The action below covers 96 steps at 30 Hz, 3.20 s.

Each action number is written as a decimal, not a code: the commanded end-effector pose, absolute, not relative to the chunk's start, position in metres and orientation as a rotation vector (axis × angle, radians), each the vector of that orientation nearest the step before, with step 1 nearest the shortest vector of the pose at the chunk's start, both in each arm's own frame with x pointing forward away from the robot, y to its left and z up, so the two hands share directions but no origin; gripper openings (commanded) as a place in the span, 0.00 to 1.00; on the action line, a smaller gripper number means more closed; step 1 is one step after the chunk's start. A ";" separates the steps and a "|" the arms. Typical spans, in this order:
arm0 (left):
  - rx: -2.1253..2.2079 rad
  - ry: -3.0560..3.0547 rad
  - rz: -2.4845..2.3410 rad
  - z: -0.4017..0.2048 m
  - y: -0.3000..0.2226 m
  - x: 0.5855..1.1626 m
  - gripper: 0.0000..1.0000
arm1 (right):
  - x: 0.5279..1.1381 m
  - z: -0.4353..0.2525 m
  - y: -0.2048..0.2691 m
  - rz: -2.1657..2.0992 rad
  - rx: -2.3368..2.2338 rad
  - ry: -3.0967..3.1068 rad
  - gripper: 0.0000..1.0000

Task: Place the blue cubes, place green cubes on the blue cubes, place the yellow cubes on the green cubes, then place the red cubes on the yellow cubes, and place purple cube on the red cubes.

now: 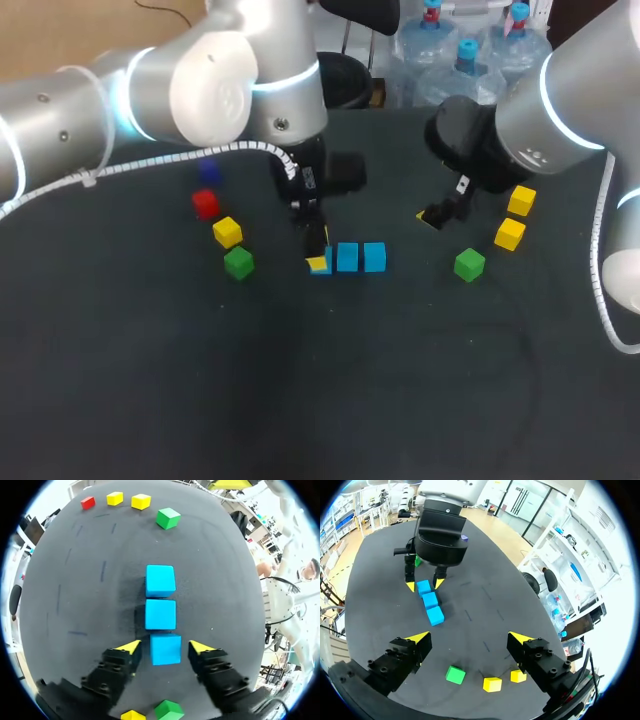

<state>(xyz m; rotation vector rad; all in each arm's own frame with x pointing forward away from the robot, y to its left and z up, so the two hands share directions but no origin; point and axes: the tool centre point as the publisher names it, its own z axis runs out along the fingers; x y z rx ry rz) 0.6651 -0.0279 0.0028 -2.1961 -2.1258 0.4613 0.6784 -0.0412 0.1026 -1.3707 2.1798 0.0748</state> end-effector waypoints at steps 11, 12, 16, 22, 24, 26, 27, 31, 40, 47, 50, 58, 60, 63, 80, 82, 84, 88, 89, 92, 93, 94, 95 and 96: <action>-2.177 -2.254 0.535 0.034 -0.018 0.673 1.00 | 0.675 0.102 -0.041 0.064 -1.361 2.176 1.00; -2.177 -2.273 0.545 0.039 -0.015 0.674 1.00 | 0.675 0.102 -0.041 0.064 -1.361 2.176 1.00; -2.151 -2.363 0.617 0.062 -0.006 0.675 1.00 | 0.675 0.102 -0.041 0.064 -1.361 2.176 1.00; -2.112 -2.492 0.718 0.092 0.010 0.674 1.00 | 0.675 0.102 -0.041 0.064 -1.361 2.176 1.00; -2.115 -2.538 0.729 0.101 0.016 0.674 1.00 | 0.675 0.102 -0.041 0.064 -1.361 2.176 1.00; -2.115 -2.586 0.735 0.108 0.021 0.674 1.00 | 0.675 0.102 -0.041 0.064 -1.361 2.176 1.00; -2.108 -2.616 0.742 0.111 0.024 0.675 1.00 | 0.675 0.102 -0.041 0.064 -1.361 2.176 1.00; -2.046 -2.743 0.765 0.121 0.037 0.678 1.00 | 0.675 0.102 -0.041 0.064 -1.361 2.176 1.00; -1.793 -3.170 0.808 0.148 0.076 0.688 1.00 | 0.675 0.102 -0.041 0.064 -1.361 2.176 1.00; -1.572 -3.421 0.963 0.172 0.107 0.691 1.00 | 0.675 0.102 -0.041 0.064 -1.361 2.176 1.00; -1.556 -3.474 0.978 0.180 0.114 0.691 1.00 | 0.675 0.102 -0.041 0.064 -1.361 2.176 1.00; -1.559 -3.523 0.972 0.182 0.117 0.676 1.00 | 0.675 0.102 -0.041 0.064 -1.361 2.176 1.00; -1.619 -3.480 0.897 0.177 0.117 0.672 1.00 | 0.675 0.102 -0.041 0.064 -1.361 2.176 1.00; -1.685 -3.419 0.798 0.173 0.118 0.669 1.00 | 0.675 0.102 -0.041 0.064 -1.361 2.176 1.00; -1.693 -3.405 0.725 0.178 0.123 0.674 1.00 | 0.675 0.102 -0.041 0.064 -1.361 2.176 1.00; -1.693 -3.405 0.725 0.178 0.123 0.674 1.00 | 0.675 0.102 -0.041 0.064 -1.361 2.176 1.00; -1.693 -3.405 0.725 0.178 0.123 0.674 1.00 | 0.675 0.102 -0.041 0.064 -1.361 2.176 1.00; -1.693 -3.405 0.725 0.178 0.123 0.674 1.00 | 0.675 0.102 -0.041 0.064 -1.361 2.176 1.00; -1.693 -3.405 0.725 0.178 0.123 0.674 1.00 | 0.675 0.102 -0.041 0.064 -1.361 2.176 1.00; -1.667 -3.393 0.681 0.179 0.129 0.676 1.00 | 0.675 0.102 -0.041 0.064 -1.361 2.176 1.00; -1.689 -3.367 0.658 0.182 0.133 0.678 1.00 | 0.675 0.102 -0.041 0.064 -1.361 2.176 1.00; -1.714 -3.340 0.618 0.186 0.135 0.679 1.00 | 0.675 0.102 -0.041 0.064 -1.361 2.176 1.00; -1.763 -3.257 0.523 0.193 0.133 0.681 1.00 | 0.675 0.102 -0.041 0.064 -1.361 2.176 1.00; -1.808 -3.223 0.530 0.195 0.131 0.682 1.00 | 0.675 0.102 -0.041 0.064 -1.361 2.176 1.00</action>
